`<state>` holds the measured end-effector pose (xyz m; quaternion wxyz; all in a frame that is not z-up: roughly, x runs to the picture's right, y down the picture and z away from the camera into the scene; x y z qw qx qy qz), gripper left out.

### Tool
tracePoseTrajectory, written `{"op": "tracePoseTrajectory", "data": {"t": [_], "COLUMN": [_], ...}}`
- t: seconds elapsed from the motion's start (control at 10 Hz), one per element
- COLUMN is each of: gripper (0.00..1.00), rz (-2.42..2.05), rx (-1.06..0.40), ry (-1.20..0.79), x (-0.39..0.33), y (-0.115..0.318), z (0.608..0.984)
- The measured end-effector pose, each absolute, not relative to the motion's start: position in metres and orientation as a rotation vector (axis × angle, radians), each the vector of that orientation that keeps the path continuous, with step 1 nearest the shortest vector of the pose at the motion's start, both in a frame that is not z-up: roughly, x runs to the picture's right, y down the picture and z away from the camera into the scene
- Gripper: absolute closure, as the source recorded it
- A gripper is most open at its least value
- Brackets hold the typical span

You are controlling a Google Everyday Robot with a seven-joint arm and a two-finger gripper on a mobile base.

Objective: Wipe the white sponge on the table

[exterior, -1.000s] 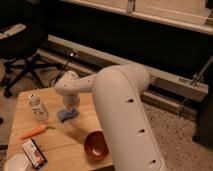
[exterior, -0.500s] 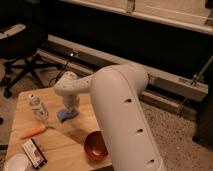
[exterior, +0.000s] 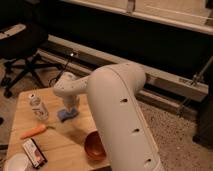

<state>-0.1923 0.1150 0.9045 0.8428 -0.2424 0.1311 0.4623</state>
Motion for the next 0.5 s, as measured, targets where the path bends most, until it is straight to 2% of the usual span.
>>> {"op": "tracePoseTrajectory", "data": {"t": [0.5], "gripper": [0.85], "rz": [0.983], "rx": [-0.452], "ry": [0.268], "x": [-0.194], "y": [0.083], "z": [0.921]}}
